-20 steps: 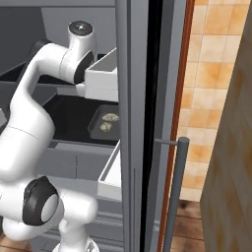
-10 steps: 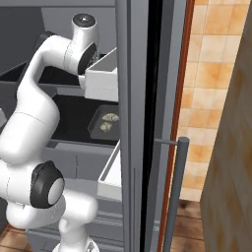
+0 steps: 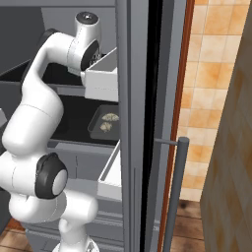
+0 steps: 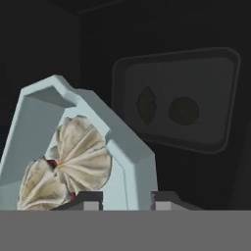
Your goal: Place two dumplings into each of the tupperware containers and then place the containers in the fridge.
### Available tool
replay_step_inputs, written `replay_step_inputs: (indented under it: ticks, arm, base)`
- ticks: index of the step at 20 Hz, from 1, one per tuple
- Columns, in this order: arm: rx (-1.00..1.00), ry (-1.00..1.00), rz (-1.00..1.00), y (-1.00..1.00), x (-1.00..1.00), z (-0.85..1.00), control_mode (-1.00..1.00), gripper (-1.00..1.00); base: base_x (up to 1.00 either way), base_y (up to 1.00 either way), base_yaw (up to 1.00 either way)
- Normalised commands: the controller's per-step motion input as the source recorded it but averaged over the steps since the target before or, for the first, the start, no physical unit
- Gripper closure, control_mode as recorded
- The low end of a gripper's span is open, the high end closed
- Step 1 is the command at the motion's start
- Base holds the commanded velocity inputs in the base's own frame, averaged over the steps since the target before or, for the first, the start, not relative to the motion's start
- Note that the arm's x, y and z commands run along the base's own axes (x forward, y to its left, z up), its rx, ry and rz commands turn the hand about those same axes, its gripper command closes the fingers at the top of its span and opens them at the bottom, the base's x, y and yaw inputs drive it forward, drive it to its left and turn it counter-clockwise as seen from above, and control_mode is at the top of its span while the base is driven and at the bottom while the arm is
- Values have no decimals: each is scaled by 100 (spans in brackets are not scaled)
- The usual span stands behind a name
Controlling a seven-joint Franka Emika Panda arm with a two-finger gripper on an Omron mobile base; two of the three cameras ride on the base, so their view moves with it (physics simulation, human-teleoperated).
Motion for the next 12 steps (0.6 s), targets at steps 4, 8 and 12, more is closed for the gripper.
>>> replay_step_inputs:
  ticks: [4, 8, 12]
  arm:
    - [0, -3, 0, 0, -7, 0, -100, -100]
    - [0, -36, 0, 0, -55, -4, -100, -100]
    - [0, -29, 0, 0, -76, 4, -100, -100]
  base:
    - [0, 0, 0]
    - [0, 0, 0]
    - [0, 0, 0]
